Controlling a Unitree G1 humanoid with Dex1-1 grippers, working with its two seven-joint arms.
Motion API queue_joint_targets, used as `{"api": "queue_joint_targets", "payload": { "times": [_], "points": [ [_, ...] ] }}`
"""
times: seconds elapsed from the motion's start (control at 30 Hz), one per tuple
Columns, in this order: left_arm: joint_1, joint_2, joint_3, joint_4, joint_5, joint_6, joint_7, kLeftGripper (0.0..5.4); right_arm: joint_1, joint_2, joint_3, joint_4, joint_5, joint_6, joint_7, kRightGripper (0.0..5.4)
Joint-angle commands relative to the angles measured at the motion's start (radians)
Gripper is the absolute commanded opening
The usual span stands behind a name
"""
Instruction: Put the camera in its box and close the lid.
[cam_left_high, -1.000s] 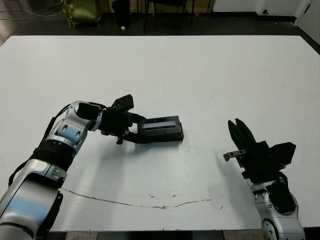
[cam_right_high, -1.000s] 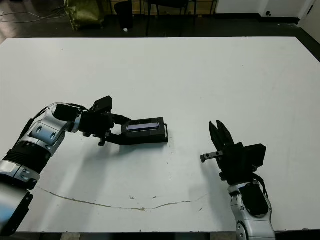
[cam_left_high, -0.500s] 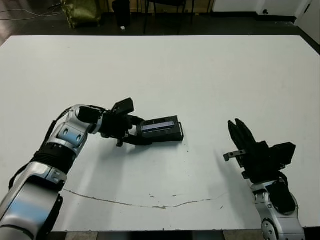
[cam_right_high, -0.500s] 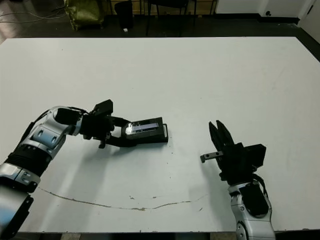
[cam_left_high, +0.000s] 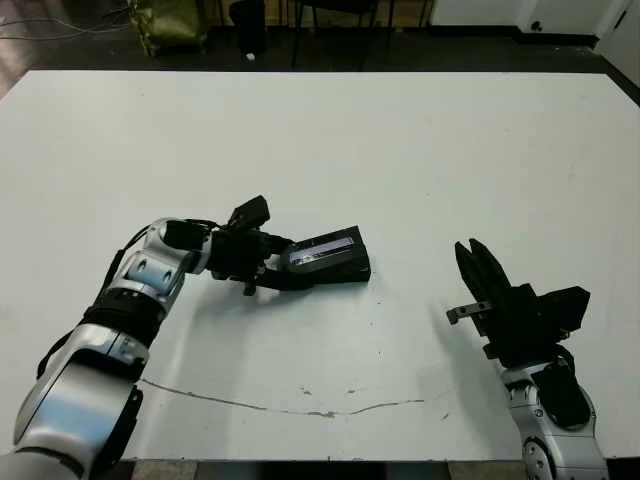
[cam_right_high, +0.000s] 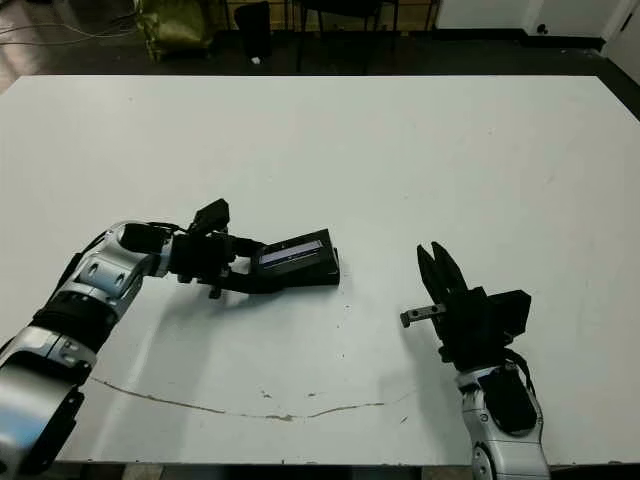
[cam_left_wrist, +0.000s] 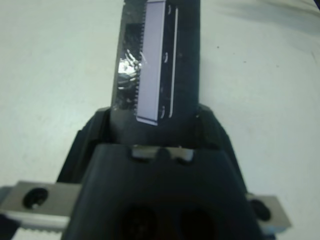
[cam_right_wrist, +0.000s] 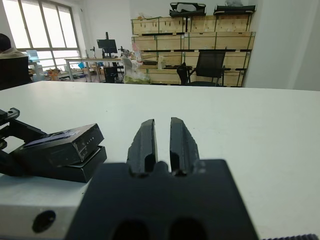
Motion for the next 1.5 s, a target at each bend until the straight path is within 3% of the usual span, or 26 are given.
{"api": "queue_joint_targets", "payload": {
  "times": [0.03,0.63,0.8,0.97,1.27,1.5],
  "points": [
    [-0.012,-0.041,-0.023,0.041,0.029,0.0,0.009,2.26,0.014,-0.005,-0.004,-0.004,-0.003,0.023,-0.01,0.0],
    [-0.105,-0.077,-0.09,0.097,0.124,0.003,-0.026,2.25,0.02,-0.005,0.001,-0.016,-0.015,0.038,-0.024,0.0],
    [-0.132,-0.094,-0.11,0.098,0.149,0.031,-0.023,2.25,0.013,0.0,0.0,0.011,-0.005,0.003,-0.01,0.0],
    [-0.16,-0.1,-0.131,0.1,0.175,0.015,-0.03,2.25,0.02,0.001,0.006,-0.018,-0.011,0.042,-0.028,0.0],
    [-0.186,-0.09,-0.16,0.099,0.21,0.025,-0.056,2.25,0.015,0.002,0.003,0.004,-0.002,0.018,-0.013,0.0],
    [-0.165,-0.062,-0.164,0.122,0.223,-0.081,-0.073,3.85,0.016,0.002,0.005,0.006,-0.001,0.017,-0.012,0.0]
  ]
}}
